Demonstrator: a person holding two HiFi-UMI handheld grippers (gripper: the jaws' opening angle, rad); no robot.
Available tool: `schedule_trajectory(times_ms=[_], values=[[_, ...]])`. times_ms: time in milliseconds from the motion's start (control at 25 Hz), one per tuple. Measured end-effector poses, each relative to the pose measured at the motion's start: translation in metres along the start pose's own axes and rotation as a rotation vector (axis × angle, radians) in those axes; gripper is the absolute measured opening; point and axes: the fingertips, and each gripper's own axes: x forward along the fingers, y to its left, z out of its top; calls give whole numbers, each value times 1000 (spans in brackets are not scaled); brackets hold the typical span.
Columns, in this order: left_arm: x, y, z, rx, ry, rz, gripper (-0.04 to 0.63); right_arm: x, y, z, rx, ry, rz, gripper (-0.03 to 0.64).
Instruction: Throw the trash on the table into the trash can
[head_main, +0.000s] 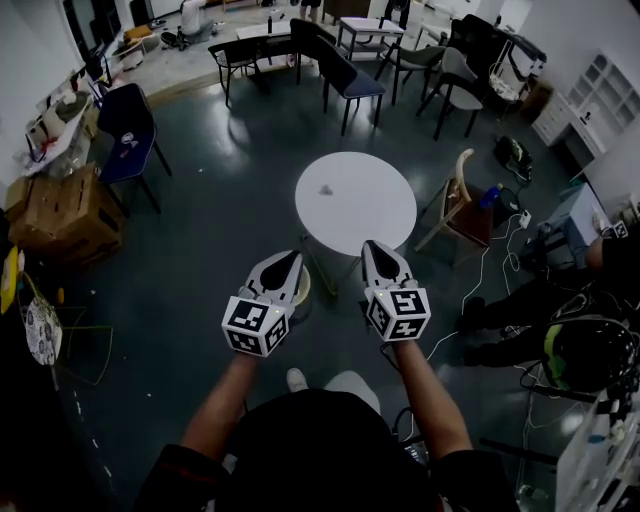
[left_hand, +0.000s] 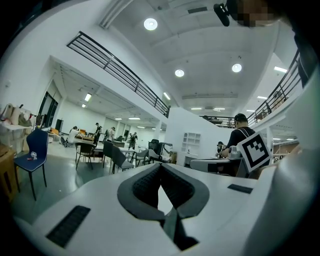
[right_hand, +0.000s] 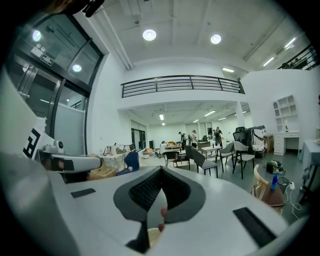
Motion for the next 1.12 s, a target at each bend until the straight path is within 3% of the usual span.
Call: schedule_trajectory(times_ms=[520,1120], values=[[49,34,-16,-27,47,32,11,59,-41,-6,18,25,-6,18],[200,72,1,-41,55,74,11,170,-147,25,8,34,56,18]])
